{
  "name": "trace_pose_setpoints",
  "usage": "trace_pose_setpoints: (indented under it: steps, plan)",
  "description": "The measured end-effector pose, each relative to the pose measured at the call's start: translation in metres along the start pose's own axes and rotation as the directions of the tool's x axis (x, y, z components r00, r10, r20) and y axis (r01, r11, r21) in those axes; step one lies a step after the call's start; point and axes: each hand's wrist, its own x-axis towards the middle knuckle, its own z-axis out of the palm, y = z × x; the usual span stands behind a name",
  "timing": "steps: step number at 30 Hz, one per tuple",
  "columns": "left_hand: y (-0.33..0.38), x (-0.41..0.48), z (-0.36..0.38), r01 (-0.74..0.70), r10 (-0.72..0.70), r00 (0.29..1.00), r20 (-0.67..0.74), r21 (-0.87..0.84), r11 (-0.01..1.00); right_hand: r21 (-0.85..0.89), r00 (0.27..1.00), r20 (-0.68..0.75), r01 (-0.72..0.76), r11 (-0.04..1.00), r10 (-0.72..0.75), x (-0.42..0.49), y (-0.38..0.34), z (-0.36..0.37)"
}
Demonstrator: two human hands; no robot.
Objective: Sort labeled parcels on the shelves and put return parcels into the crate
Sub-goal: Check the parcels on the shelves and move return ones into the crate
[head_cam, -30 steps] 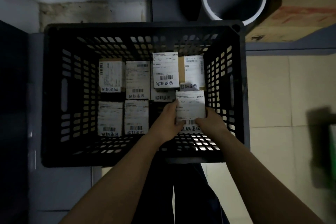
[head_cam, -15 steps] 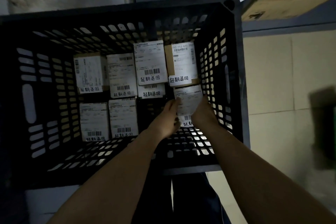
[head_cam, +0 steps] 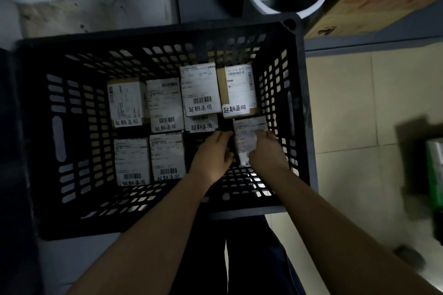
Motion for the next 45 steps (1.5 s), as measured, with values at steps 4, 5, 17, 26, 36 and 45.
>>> trace_pose_setpoints:
  steps: [4, 5, 17, 26, 36, 45]
  plan:
    - [0.023, -0.030, -0.045, -0.124, 0.146, 0.984, -0.106, 0.192, 0.974, -0.122, 0.989, -0.041, 0.134, 0.983, -0.140, -0.044, -0.017, -0.033]
    - [0.030, -0.039, -0.058, -0.141, 0.173, 0.977, -0.126, 0.225, 0.964, -0.160, 0.981, -0.056, 0.173, 0.972, -0.184, -0.056, -0.024, -0.042]
    - [0.087, -0.184, -0.181, 0.042, 0.143, 0.891, -0.431, 0.392, 0.919, -0.451, 0.667, -0.070, 0.642, 0.620, -0.742, -0.186, -0.114, -0.108]
    - [0.093, -0.300, -0.161, 0.396, -0.079, 0.635, -0.768, 0.236, 0.887, -0.567, 0.337, 0.211, 0.807, 0.166, -0.917, -0.243, -0.170, -0.102]
    - [0.128, -0.496, -0.118, 0.755, -0.305, 0.199, -0.931, -0.052, 0.653, -0.382, -0.242, 0.447, 0.819, -0.429, -0.861, -0.399, -0.211, -0.023]
    - [0.196, -0.719, -0.041, 0.883, -0.293, -0.200, -0.935, -0.301, 0.359, -0.062, -0.668, 0.495, 0.611, -0.789, -0.556, -0.620, -0.196, 0.077]
